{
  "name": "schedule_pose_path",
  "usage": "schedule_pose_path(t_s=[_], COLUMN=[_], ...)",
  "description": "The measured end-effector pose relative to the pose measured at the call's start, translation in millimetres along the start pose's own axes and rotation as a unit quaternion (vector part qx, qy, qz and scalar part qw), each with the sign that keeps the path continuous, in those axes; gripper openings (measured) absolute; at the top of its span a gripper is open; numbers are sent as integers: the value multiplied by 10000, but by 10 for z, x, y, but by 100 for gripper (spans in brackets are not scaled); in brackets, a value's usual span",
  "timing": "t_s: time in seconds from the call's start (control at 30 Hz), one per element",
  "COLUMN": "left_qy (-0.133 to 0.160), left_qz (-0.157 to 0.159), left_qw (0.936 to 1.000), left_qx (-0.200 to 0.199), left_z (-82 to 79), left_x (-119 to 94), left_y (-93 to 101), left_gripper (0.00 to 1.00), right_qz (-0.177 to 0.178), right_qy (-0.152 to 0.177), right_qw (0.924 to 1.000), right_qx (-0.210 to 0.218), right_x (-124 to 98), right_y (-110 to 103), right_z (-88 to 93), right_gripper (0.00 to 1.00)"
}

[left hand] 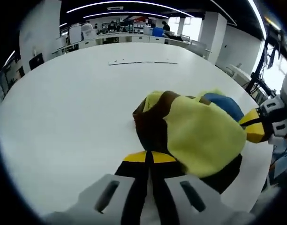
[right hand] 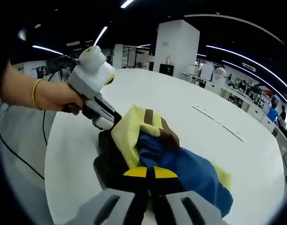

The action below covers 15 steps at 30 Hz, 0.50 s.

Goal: Fold the garment on the visible template until the final outline fits inside the template.

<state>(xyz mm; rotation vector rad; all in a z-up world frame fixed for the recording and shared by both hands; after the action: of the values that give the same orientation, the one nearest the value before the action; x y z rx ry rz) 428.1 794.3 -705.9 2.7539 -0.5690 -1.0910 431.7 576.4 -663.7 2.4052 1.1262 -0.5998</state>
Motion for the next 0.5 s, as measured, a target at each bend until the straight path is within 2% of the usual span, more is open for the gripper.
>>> schedule_pose_path(t_s=[0.1,0.33,0.5], left_qy=[4,477,770], left_qz=[69,-3,-32], left_qw=[10000,9982,9964], left_qx=[2,351,356], left_z=[25,-135,-256], left_x=[-54,-292,-457], left_y=[-5,-33,-38], left_gripper=[0,0,0], right_qz=[83,146,137], right_qy=[83,256,338], right_qw=[9999,9989,9983], right_qx=[-48,355,454], right_x=[-72,-275,-374], right_y=[37,189,254], right_z=[-22,-79,-96], right_gripper=[0,0,0])
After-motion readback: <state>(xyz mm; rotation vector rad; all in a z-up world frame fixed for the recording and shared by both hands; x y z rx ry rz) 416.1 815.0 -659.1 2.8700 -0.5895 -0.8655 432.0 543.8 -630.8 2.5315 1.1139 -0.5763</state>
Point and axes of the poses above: the point that each gripper's makers call its tool centre point, and the gripper's own axes: x roughly forward along the fingers, y roughly to its right, z roughly out of its underside, the point moved 10 cm from there along -x, roughly backward along the fingers, and after that the axes turned 9 degrees about z, right-handed, at the moved point
